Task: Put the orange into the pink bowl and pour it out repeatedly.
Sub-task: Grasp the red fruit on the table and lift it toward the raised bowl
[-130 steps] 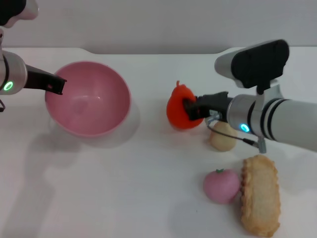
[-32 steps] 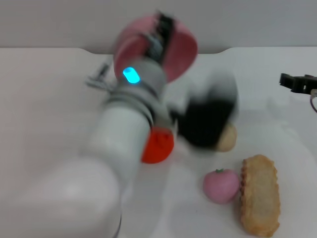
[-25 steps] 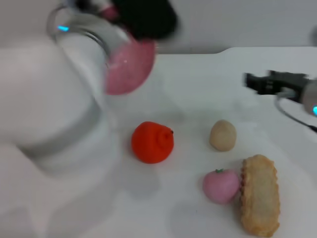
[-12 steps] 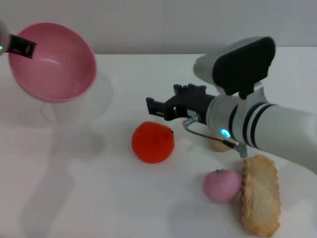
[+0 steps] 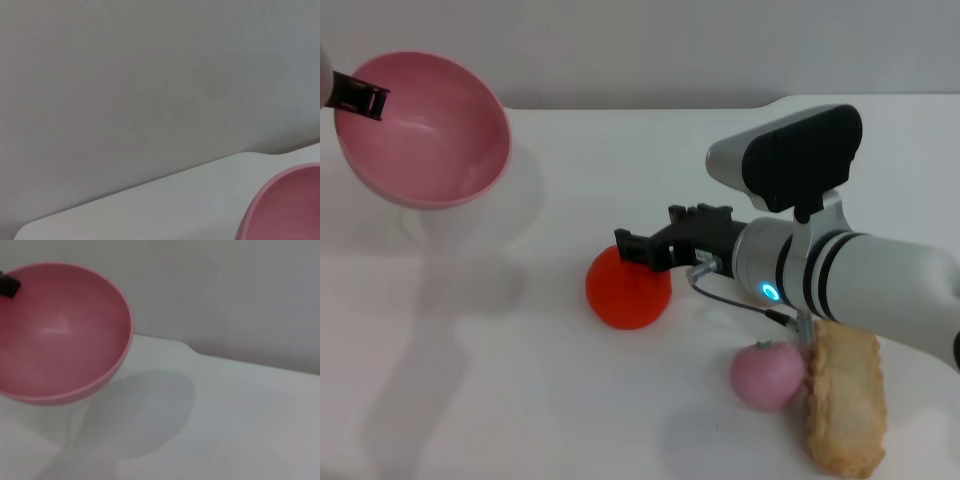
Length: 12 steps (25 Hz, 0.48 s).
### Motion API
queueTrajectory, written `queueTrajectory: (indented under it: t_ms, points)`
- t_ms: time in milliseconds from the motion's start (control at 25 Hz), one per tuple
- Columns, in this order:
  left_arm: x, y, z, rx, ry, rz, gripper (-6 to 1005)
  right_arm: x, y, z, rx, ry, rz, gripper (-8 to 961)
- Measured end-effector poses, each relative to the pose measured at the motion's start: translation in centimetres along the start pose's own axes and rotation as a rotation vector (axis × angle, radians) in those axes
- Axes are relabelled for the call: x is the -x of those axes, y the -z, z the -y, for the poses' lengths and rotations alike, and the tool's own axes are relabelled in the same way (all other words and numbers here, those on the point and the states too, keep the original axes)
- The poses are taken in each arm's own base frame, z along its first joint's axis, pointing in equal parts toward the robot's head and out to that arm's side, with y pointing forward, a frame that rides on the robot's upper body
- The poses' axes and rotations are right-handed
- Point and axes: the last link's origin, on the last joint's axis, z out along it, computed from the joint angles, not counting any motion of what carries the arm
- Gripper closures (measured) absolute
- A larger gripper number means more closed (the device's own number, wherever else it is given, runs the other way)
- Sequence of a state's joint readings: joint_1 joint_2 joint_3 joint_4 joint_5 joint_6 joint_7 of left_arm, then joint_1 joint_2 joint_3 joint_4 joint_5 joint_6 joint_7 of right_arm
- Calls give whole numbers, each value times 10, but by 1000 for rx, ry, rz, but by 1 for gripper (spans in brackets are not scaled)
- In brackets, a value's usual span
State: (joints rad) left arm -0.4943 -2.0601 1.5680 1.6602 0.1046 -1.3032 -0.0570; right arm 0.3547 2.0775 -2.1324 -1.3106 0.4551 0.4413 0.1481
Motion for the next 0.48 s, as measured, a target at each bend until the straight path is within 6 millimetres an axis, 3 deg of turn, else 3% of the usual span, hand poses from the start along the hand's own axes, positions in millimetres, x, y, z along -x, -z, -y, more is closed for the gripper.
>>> queueTrajectory:
  t_ms: [480]
  points:
    - [-6, 3, -6, 7, -20, -14, 957, -15, -9, -2, 38, -90, -70, 193]
